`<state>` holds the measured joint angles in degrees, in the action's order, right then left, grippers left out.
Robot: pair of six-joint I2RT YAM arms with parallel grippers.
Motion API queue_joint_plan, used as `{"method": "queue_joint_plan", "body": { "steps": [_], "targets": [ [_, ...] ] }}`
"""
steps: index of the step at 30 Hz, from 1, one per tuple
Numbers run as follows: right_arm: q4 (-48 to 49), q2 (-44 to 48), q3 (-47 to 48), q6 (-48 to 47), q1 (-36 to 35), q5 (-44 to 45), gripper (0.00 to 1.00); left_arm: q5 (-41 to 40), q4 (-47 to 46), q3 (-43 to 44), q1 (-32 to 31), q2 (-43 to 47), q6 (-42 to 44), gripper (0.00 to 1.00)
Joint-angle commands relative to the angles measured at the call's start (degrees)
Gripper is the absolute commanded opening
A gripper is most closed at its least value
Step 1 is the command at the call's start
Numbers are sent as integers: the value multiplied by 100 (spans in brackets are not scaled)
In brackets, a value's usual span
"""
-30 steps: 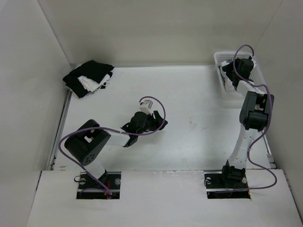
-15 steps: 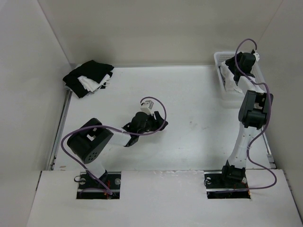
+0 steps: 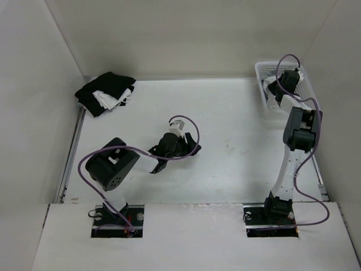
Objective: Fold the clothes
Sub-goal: Grab the tank top from the pile
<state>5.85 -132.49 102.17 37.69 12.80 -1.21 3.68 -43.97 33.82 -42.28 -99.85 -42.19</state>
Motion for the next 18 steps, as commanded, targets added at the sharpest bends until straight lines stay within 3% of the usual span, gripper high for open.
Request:
{"method": "queue_joint_plan", "body": {
  "steps": [1, 11, 18],
  "targets": [
    [1295, 1267, -864, -139, 17, 525, 7, 177, -341, 248, 5, -17, -43, 50],
    [2289, 4202, -2596, -323, -272, 763, 7, 177, -464, 63, 58, 396, -43, 50],
    [1904, 6048, -2632, -763, -1063, 263, 8, 28, -560, -367, 444, 1098, -298, 50]
  ]
}}
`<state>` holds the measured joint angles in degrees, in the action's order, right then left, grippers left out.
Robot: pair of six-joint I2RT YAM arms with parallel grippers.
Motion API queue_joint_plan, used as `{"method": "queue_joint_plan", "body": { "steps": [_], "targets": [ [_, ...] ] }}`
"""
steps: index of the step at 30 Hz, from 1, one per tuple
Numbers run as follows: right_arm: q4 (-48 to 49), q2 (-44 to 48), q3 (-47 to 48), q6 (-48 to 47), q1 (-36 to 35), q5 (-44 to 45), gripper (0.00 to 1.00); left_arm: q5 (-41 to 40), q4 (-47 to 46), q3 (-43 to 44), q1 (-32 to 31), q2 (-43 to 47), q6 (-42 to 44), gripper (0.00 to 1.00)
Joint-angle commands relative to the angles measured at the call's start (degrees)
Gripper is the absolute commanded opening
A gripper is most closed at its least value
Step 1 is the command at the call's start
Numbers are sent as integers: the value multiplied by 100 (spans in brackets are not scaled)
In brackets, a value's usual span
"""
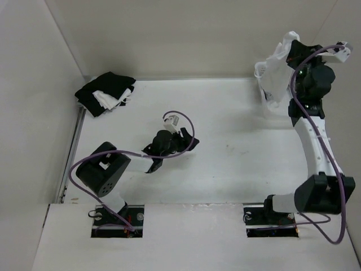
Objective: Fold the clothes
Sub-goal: Grab the tank top from the pile, then move the tank top to the center of the board
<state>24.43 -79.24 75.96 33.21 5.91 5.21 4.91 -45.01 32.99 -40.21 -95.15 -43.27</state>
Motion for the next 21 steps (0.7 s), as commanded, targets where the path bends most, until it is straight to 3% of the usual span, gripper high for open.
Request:
{"method": "queue_joint_plan", "body": {
  "steps": [1, 6, 9, 13, 15, 16, 17, 19, 21],
  "targets": [
    [-34, 1013, 6, -333, -532, -502, 8, -243, -456, -389, 315, 830, -243, 50],
    [-307, 2341, -195, -193, -1962, -1275, 10, -1148, -79, -995, 912, 2287, -472, 51],
    [-184, 2449, -730, 175, -2536, -1496, 11, -1360, 194, -1119, 1124, 2843, -490, 53],
    [342, 2168, -2267, 704, -3581, -1497, 15, -1361, 616, -1278, 1467, 3459, -490, 58],
    [720, 1853, -3145, 573, -4423, -1261, 25, -1343, 1054, -1426, 1782, 3853, -455, 60],
    [669, 1599, -3488, 503, -4941, -1181, 41, -1326, 1343, -1479, 1958, 4029, -463, 60],
    [547, 1500, -3570, 450, -5172, -1180, 48, -1308, 1581, -1497, 2090, 4144, -463, 60],
    [-476, 1394, -3667, 56, -5962, -980, 66, -1273, 2212, -1506, 2380, 4399, -429, 60],
    [-1095, 1708, -3798, -112, -6184, -323, 70, -1325, 2592, -1498, 2382, 4488, -324, 56]
  ]
}}
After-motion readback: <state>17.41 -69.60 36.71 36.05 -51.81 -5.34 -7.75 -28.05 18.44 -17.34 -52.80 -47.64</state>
